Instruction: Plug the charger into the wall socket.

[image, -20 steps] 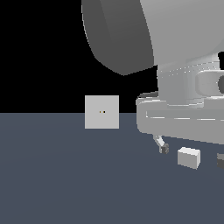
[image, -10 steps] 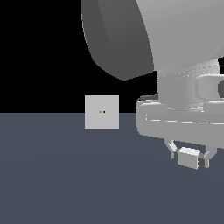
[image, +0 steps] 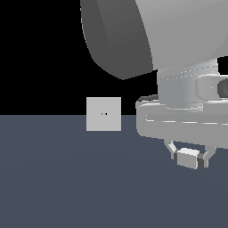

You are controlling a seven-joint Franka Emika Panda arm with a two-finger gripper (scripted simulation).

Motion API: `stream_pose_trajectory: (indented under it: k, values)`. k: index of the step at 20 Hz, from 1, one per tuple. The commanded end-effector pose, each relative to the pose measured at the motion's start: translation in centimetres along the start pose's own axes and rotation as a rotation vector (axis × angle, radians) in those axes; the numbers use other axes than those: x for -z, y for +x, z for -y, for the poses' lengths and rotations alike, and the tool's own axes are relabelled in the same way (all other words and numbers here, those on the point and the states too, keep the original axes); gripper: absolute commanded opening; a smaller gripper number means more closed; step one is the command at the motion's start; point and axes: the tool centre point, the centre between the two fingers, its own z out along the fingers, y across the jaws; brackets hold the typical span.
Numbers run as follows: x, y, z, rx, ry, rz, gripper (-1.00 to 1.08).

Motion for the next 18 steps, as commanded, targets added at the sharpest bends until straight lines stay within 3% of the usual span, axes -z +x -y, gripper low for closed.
stream_pose_trajectory:
  k: [1, 10, 18]
  values:
    - [0.4, 0.0, 0.8, 0.033, 0.008, -0.001, -1.00]
    - [3.4, -0.6, 6.3, 0.285, 0.068, -0.004, -1.00]
    - [7.4, -3.3, 12.2, 0.590, 0.141, -0.006, -1.00]
